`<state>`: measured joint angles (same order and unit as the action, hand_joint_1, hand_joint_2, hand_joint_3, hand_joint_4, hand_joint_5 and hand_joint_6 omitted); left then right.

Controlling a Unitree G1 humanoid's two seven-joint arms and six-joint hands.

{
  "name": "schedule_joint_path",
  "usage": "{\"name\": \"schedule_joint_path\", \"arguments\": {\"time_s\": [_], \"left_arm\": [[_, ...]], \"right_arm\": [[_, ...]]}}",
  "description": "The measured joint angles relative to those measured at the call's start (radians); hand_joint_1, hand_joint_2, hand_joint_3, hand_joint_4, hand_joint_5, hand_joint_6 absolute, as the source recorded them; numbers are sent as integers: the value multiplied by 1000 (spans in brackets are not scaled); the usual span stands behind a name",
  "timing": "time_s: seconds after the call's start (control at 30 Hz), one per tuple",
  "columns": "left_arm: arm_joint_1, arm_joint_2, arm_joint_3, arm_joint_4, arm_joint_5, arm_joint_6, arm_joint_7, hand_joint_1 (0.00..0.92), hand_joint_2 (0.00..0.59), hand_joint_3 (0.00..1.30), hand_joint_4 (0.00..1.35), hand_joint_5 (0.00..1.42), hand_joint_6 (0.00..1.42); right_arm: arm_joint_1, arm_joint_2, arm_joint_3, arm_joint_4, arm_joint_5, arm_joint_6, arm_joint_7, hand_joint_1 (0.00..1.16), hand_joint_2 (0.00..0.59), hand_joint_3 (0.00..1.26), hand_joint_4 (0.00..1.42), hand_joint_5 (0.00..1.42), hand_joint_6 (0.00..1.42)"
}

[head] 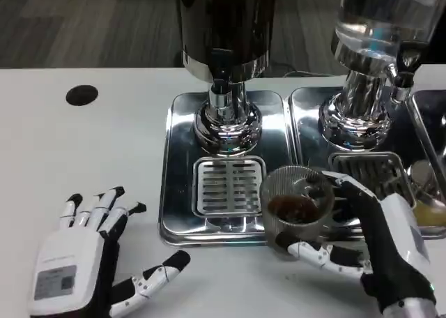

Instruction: Grasp the cup under the faucet to collect the drink, then remove the cup.

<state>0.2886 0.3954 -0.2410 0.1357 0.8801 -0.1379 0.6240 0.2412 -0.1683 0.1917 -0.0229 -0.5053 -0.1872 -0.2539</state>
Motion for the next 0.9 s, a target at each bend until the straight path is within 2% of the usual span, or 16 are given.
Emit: {"name": "schedule_joint_path", "arguments": {"time_s": [0.27, 0.53, 0.9], "left_arm": [[-7, 0, -12, 0, 0, 15, 0, 0, 110, 358, 0, 141, 47], [-9, -1, -34, 0, 2, 28, 0, 0, 99, 357, 0, 131, 47], [-10, -1, -56, 0, 7, 38, 0, 0, 99, 357, 0, 131, 47]], "right_arm": [[42, -10, -10, -64, 4, -24, 6, 777, 221, 551, 592, 471, 505], [96, -29, -16, -64, 11, -47, 14, 778, 223, 551, 592, 471, 500], [159, -31, -12, -62, -8, -114, -1, 777, 222, 551, 593, 471, 496]]}}
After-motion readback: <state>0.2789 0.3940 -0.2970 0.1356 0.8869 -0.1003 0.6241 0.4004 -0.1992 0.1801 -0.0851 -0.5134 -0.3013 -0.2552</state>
